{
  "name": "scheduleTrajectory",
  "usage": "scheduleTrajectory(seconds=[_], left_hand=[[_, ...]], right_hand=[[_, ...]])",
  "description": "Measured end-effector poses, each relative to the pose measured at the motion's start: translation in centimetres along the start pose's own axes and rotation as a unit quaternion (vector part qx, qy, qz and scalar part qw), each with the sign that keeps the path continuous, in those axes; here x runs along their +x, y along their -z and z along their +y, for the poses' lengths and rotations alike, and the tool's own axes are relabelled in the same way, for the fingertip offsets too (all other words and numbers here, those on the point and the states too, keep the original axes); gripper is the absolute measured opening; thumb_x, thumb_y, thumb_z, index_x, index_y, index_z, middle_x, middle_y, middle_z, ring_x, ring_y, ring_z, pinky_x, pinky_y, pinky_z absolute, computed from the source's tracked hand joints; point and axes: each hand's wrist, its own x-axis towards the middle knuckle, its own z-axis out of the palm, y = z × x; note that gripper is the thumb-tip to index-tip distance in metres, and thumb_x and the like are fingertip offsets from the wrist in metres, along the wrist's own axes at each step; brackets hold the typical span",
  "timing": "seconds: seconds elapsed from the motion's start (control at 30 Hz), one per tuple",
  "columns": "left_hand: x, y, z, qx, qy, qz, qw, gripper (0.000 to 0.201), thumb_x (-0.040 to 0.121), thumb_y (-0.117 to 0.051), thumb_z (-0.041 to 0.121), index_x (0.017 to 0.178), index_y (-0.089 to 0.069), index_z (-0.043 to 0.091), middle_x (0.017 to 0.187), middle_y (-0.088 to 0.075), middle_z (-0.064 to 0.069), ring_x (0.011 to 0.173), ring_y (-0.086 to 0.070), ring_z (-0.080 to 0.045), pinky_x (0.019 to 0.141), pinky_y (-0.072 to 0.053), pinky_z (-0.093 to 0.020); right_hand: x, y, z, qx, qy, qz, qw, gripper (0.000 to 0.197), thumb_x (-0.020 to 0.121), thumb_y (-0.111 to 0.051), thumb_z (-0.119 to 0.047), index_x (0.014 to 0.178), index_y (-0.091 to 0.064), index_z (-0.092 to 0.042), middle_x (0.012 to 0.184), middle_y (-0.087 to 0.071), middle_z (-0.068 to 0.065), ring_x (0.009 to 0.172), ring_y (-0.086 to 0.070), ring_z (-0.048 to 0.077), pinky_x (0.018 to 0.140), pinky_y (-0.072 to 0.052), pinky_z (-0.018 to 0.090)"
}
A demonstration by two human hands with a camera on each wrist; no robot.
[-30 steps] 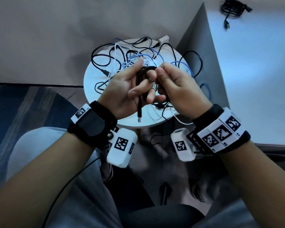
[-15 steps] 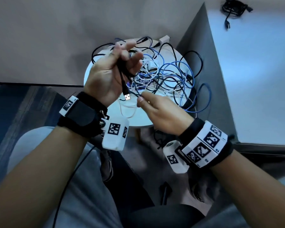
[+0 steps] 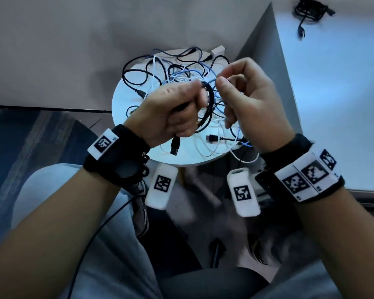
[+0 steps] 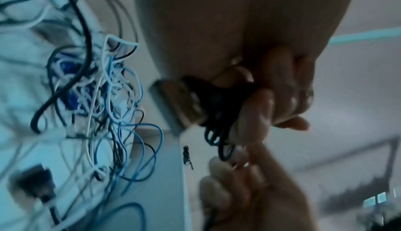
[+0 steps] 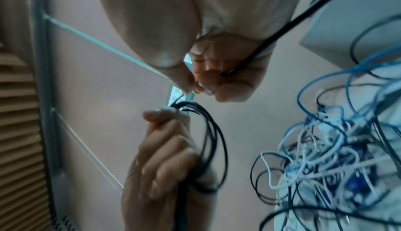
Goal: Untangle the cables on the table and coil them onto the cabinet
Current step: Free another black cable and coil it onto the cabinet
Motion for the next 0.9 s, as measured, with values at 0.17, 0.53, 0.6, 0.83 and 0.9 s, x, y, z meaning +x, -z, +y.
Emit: scheduleTrajectory(seconds=[0.17,0.53,0.6,0.83,0.9], left_hand=[[-0.3,0.4,0.7,-0.256,-0.061,-0.014,0.965,0.026,0.104,-0.036,0.021,0.098,-0.058,0.008,0.064,-0.058,0.002,0.062,-0.063,-0.015,0.07,-0.055,-0.031],[0.4,1.2,-1.1,0.392,-0.081,0.213,0.891,0.02,0.107,-0.042,0.016,0.117,-0.054,0.004,0.082,-0.073,-0.001,0.076,-0.071,-0.01,0.074,-0.058,-0.032],[0.2,1.1,-1.2,0.496,-0.051,0.186,0.846,0.024,0.105,-0.045,0.019,0.109,-0.06,0.001,0.066,-0.065,0.008,0.056,-0.06,-0.006,0.056,-0.05,-0.031],[-0.1,-0.1,0.2,0.173,0.024,0.033,0.984,0.049,0.107,-0.037,0.026,0.076,-0.075,0.021,0.042,-0.038,0.004,0.038,-0.024,-0.016,0.046,-0.017,-0.04],[-0.3,0.3,0.4,0.083,0.015,0.01,0.996,0.041,0.104,-0.037,0.026,0.083,-0.07,0.012,0.042,-0.036,0.007,0.034,-0.026,-0.011,0.043,-0.023,-0.031]], right_hand=[[-0.9,-2.1,2.1,-0.046,-0.072,-0.079,0.993,0.026,0.107,-0.043,-0.025,0.093,-0.055,-0.006,0.058,-0.044,-0.01,0.044,-0.039,0.006,0.042,-0.035,0.03],[-2.0,-2.8,0.8,-0.272,-0.038,-0.208,0.939,0.026,0.08,-0.046,-0.024,0.093,-0.066,-0.014,0.063,-0.053,-0.006,0.062,-0.048,0.015,0.06,-0.041,0.033],[-1.7,-2.3,0.2,-0.201,-0.046,-0.151,0.967,0.025,0.074,-0.044,-0.022,0.084,-0.065,-0.015,0.059,-0.055,-0.006,0.054,-0.047,0.014,0.054,-0.043,0.034],[-0.4,-0.4,-0.6,-0.12,0.036,0.022,0.992,0.009,0.093,-0.058,-0.012,0.089,-0.055,-0.02,0.069,-0.05,-0.002,0.056,-0.047,0.008,0.053,-0.041,0.031],[-0.3,-0.6,-0.2,-0.129,0.047,0.021,0.99,0.009,0.097,-0.058,-0.021,0.089,-0.055,-0.022,0.065,-0.046,0.008,0.055,-0.043,0.022,0.052,-0.044,0.044]])
